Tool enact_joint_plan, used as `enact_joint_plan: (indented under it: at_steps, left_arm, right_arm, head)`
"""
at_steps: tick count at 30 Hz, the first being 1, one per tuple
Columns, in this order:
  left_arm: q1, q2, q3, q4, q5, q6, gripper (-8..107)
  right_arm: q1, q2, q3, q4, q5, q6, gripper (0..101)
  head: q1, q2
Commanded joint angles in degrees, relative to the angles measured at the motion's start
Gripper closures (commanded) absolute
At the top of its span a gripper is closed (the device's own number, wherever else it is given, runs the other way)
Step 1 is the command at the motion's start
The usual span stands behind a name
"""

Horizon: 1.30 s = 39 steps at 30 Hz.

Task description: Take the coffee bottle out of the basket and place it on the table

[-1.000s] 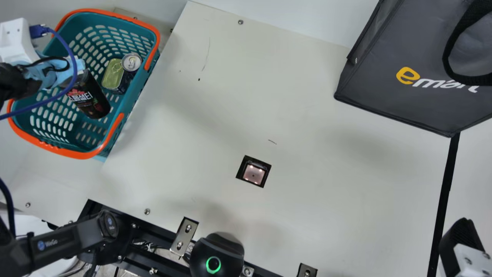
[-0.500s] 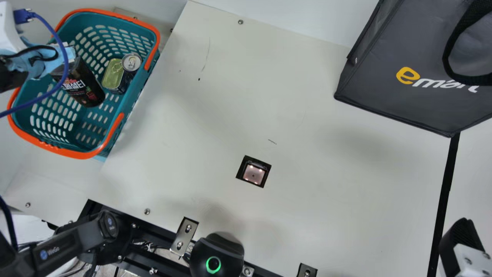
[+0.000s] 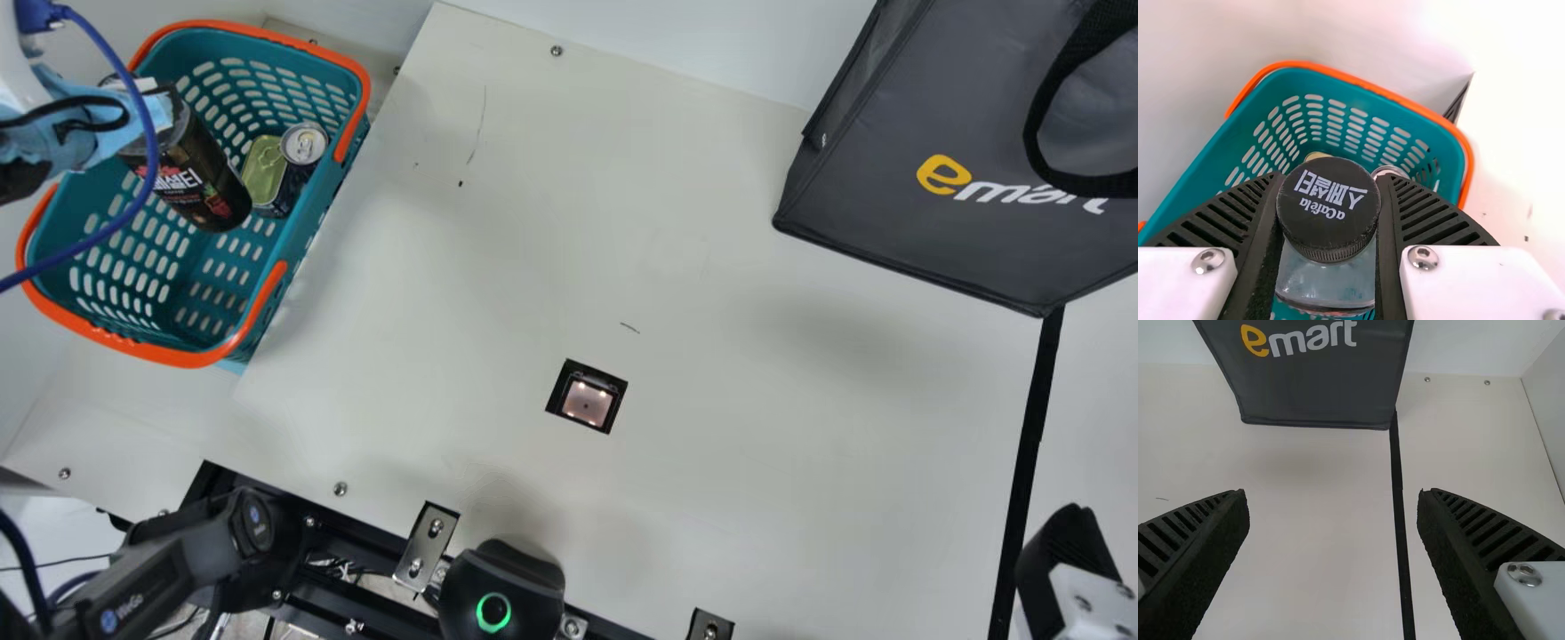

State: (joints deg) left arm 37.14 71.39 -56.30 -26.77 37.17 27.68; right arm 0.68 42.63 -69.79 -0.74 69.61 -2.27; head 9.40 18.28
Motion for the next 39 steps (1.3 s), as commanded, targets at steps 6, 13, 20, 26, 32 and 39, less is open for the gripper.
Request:
enact_joint_plan:
  at_steps: [6,13,20,26,32,39]
  left_arm:
    - [-1.6,-2.6,-1.0,-0.1,2.2,-0.5,89]
    - [-4.3,-5.3,-1.6,0.8,4.2,-2.1,89]
    - [-8.1,-7.6,-1.5,2.7,4.8,-4.7,89]
    - [-11.8,-9.6,-0.4,5.0,4.6,-7.3,89]
    - [-16.1,-11.6,1.0,7.7,4.5,-11.0,89]
    - [-21.7,-13.3,2.7,10.9,3.6,-15.8,89]
  right_arm:
    - [0.0,0.0,0.0,0.0,0.0,0.0,10]
    - [0.0,0.0,0.0,0.0,0.0,0.0,10]
    - [0.0,0.0,0.0,0.0,0.0,0.0,10]
    - [0.0,0.0,0.0,0.0,0.0,0.0,10]
    - [0.0,0.0,0.0,0.0,0.0,0.0,10]
    - [0.0,0.0,0.0,0.0,0.0,0.0,10]
  head:
    - [-1.5,0.1]
    - [-1.5,0.1]
    - [-1.5,0.1]
    - [-1.5,0.1]
    - [-1.5,0.1]
    - [-1.5,0.1]
